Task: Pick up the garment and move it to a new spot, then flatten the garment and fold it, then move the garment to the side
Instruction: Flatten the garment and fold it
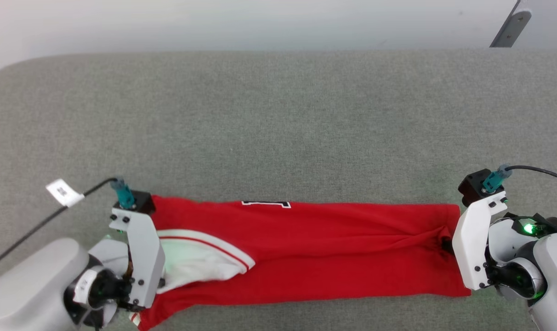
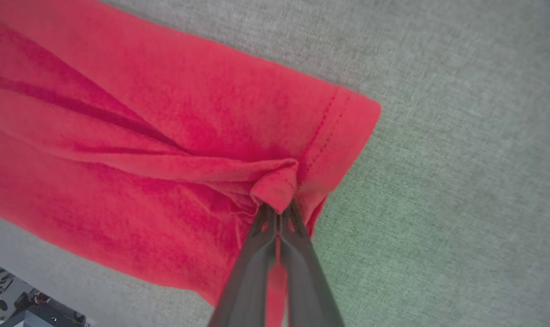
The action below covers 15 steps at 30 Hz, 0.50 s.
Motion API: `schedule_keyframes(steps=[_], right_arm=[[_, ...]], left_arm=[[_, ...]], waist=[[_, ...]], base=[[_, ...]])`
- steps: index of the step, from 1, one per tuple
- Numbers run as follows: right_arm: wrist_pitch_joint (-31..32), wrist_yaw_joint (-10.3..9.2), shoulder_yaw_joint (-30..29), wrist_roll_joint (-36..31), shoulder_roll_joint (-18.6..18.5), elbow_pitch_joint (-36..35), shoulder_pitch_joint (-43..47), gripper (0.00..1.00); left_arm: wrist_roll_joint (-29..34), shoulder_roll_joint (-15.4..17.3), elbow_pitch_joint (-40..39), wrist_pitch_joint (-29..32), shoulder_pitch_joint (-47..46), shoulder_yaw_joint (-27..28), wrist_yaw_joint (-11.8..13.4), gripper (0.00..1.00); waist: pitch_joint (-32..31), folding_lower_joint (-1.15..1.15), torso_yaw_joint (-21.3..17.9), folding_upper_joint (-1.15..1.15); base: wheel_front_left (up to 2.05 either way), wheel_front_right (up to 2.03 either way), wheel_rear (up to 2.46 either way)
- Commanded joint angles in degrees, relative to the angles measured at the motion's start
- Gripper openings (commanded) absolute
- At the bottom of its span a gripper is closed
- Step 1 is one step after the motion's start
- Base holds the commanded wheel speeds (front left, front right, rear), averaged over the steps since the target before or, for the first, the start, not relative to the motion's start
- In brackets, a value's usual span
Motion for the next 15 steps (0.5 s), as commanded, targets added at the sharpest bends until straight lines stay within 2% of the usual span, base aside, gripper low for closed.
schedule_keyframes(steps=[1,2,3,4,5,8,15], right_arm=[[-0.5,-0.12,0.6,0.4,0.0,0.8,-0.1,0.15],[-0.8,-0.12,0.9,0.5,-0.1,1.1,-0.2,0.45],[-1.0,-0.12,1.2,0.7,-0.2,1.4,-0.3,1.0],[-1.2,-0.12,1.3,0.8,-0.2,1.7,-0.4,1.0],[-1.3,-0.12,1.3,1.0,-0.2,1.9,-0.4,1.0],[-1.2,-0.12,1.1,1.9,-0.4,2.2,-0.3,1.0],[0.6,-0.12,-1.4,4.5,-0.5,0.0,1.9,1.0]], left_arm=[[-0.2,-0.7,1.3,-0.1,0.8,-0.4,-0.7,0.0],[-0.3,-1.2,2.1,-0.4,0.9,-0.4,-1.0,0.0],[-0.4,-1.6,2.9,-0.9,0.9,-0.3,-1.3,0.09],[-0.3,-2.0,3.4,-1.6,0.9,-0.2,-1.7,0.19],[0.1,-2.2,3.8,-2.2,0.8,-0.1,-1.9,0.36],[0.6,-2.9,4.5,-4.1,0.7,0.3,-2.4,0.99],[0.8,-2.7,3.3,-9.5,2.4,2.0,-2.6,1.0]], waist=[[-0.8,0.0,0.2,0.0],[-1.1,0.0,0.2,0.0],[-1.5,0.0,0.3,0.0],[-1.9,0.0,0.4,0.0],[-2.3,0.0,0.5,0.0],[-3.6,0.0,0.9,0.0],[-6.9,0.0,1.8,0.0]], base=[[0.0,0.0,0.0],[0.0,0.0,0.0],[0.0,0.0,0.0],[0.0,0.0,0.0],[0.0,0.0,0.0],[0.0,0.0,0.0],[0.0,0.0,0.0]])
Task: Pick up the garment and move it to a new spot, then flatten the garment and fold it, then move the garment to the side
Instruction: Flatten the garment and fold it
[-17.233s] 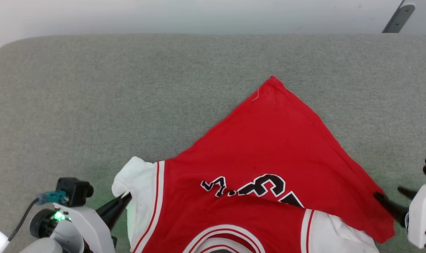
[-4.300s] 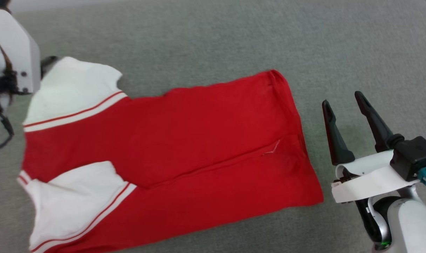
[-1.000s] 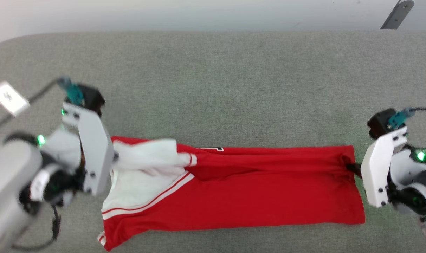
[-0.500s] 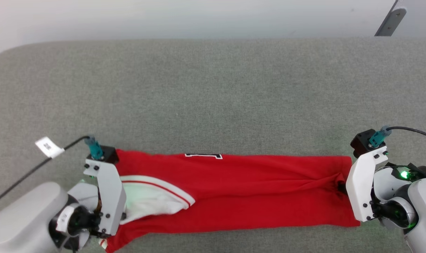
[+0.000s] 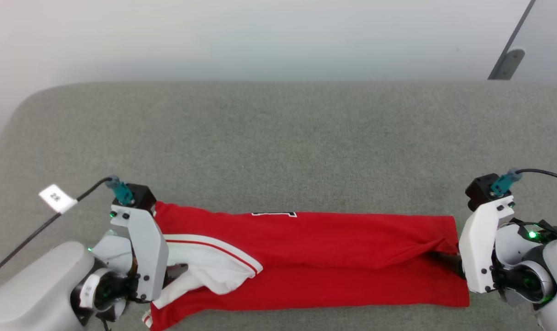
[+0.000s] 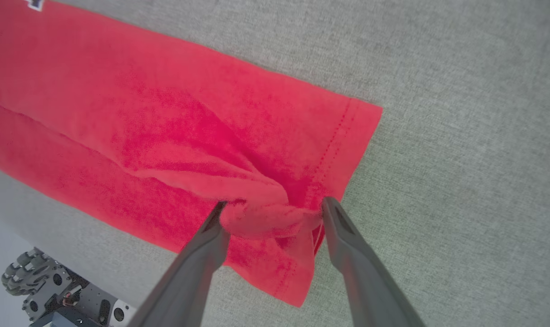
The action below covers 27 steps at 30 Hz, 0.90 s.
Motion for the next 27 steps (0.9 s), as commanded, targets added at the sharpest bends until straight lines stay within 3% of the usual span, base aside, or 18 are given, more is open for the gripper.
schedule_keyframes(steps=[1,10,21,27], right_arm=[[0.4,-0.12,-1.0,0.6,-0.2,-0.8,1.5,1.0],[1.6,-0.12,-9.0,-1.1,1.3,-1.5,5.6,1.0],[3.8,-0.11,-16.1,-5.1,2.9,2.9,6.6,1.0],[4.6,-0.12,-18.9,-6.7,3.1,7.0,5.7,1.0]], left_arm=[[0.6,0.3,-0.7,-2.1,1.3,0.7,-0.1,1.0],[4.8,2.3,-5.7,-22.2,9.0,5.0,1.5,1.0],[7.4,3.2,-9.2,-47.0,20.3,12.4,6.5,1.0],[8.0,1.9,-9.8,-56.0,25.8,17.4,9.1,1.0]], waist=[[-1.8,0.0,0.8,0.0],[-4.3,0.0,2.4,0.0],[-4.1,0.0,6.8,0.0],[-3.2,0.0,10.2,0.0]], base=[[0.0,0.0,0.0],[0.0,0.0,0.0],[0.0,0.0,0.0],[0.0,0.0,0.0]])
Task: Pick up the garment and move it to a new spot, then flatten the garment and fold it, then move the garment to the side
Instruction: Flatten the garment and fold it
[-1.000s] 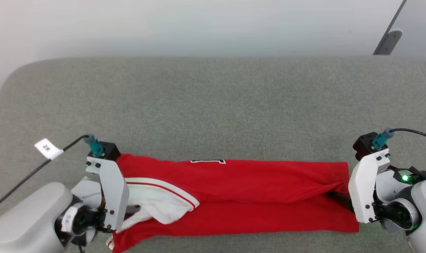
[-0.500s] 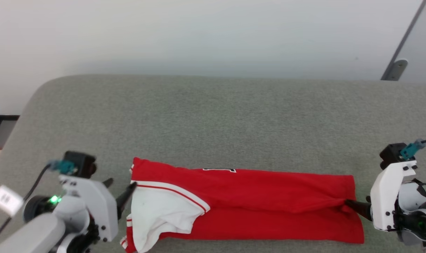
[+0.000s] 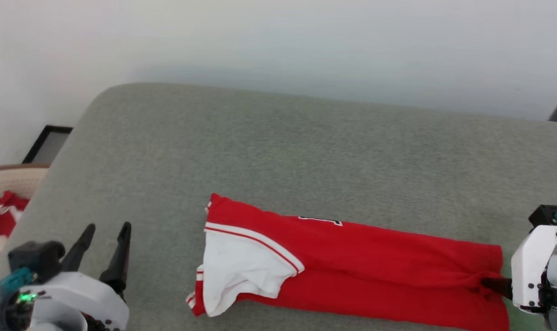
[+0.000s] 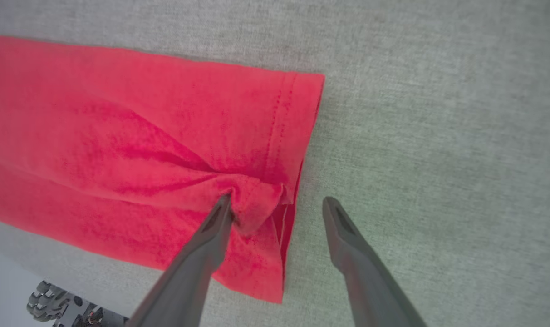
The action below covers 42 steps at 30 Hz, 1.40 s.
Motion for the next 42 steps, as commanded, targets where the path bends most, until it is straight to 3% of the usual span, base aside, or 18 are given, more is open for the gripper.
schedule_keyframes(steps=[1,4,12,13,14,27,42], right_arm=[[0.0,-0.1,-0.4,-0.3,0.0,0.6,-0.5,1.0],[0.0,-0.11,-1.2,-1.0,0.3,2.9,-0.8,1.0],[0.6,-0.1,-1.4,-1.4,2.1,9.0,-1.5,1.0],[0.8,-0.1,-1.2,-1.0,2.2,9.6,-1.5,0.39],[0.7,-0.1,-0.7,-0.6,2.4,9.8,-1.5,0.0],[-3.0,-0.16,-0.4,1.2,-1.4,11.7,-3.5,0.0],[-8.4,-0.12,-4.4,-3.5,-7.8,17.0,-6.7,0.0]], left_arm=[[0.6,-0.6,-0.2,-0.5,1.3,0.7,0.4,1.0],[2.0,-1.9,-0.5,-1.0,4.1,3.7,1.3,1.0],[13.0,-9.8,-2.5,-1.1,10.3,17.2,-1.9,1.0],[14.2,-11.0,-2.7,-1.1,10.9,18.8,-2.8,1.0],[15.6,-11.9,-2.6,-1.1,11.8,20.0,-3.7,1.0],[24.5,-20.5,0.7,-1.1,15.5,31.5,-13.2,1.0],[29.5,-23.7,4.4,-1.1,13.6,36.0,-20.5,1.0]], waist=[[0.7,0.0,1.9,0.0],[1.1,0.0,3.3,0.0],[1.9,0.0,5.3,0.0],[1.9,0.0,5.3,0.0],[1.9,0.0,5.4,0.0],[1.5,0.0,3.7,0.0],[0.7,0.0,-0.8,0.0]], base=[[0.0,0.0,0.0],[0.0,0.0,0.0],[0.0,0.0,0.0],[0.0,0.0,0.0],[0.0,0.0,0.0],[0.0,0.0,0.0],[0.0,0.0,0.0]])
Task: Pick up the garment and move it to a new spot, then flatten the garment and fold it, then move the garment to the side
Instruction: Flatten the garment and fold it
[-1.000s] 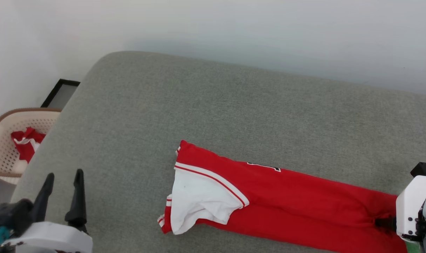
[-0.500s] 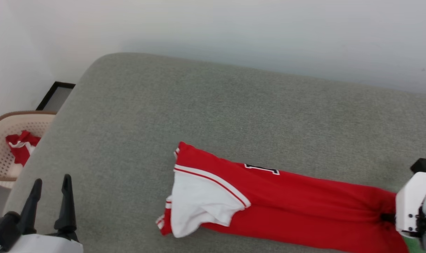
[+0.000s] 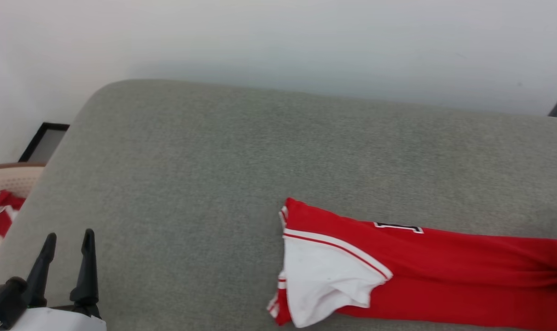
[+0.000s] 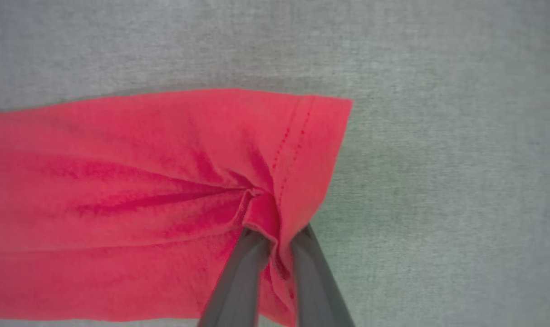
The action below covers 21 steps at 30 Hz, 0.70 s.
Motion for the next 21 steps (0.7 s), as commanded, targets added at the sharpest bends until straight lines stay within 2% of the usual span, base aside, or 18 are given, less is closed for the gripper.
schedule_keyframes(steps=[1,7,10,12,17,21], right_arm=[[-0.3,-0.14,-0.3,-0.8,-0.9,0.6,-0.7,0.0],[-0.4,-0.14,1.2,-1.4,-1.8,1.8,-2.4,0.0],[-0.4,-0.13,3.7,-0.2,-1.5,-0.5,-2.3,0.0],[0.0,-0.13,5.8,1.1,-1.6,-3.0,-1.5,0.0],[2.4,-0.13,8.5,7.5,1.3,-11.7,0.1,0.0],[4.5,-0.12,9.9,11.2,4.9,-19.2,1.8,0.0]], left_arm=[[0.5,-0.2,0.5,-0.2,-0.5,0.3,-0.6,1.0],[0.9,-0.6,2.1,-0.2,-0.7,0.8,-1.9,1.0],[1.4,-0.5,2.7,-0.2,0.2,0.9,-2.4,1.0],[1.4,-0.7,2.8,-0.2,0.8,1.3,-2.6,1.0],[1.8,-1.1,2.8,-0.2,1.9,1.7,-2.8,1.0],[2.0,-1.4,3.0,-0.2,1.7,1.3,-2.7,1.0]], waist=[[-0.4,0.0,-1.0,0.0],[-1.6,0.0,-3.2,0.0],[-2.5,0.0,-4.3,0.0],[-3.1,0.0,-4.9,0.0],[-4.0,0.0,-5.9,0.0],[-4.3,0.0,-5.8,0.0]], base=[[0.0,0.0,0.0],[0.0,0.0,0.0],[0.0,0.0,0.0],[0.0,0.0,0.0],[0.0,0.0,0.0],[0.0,0.0,0.0]])
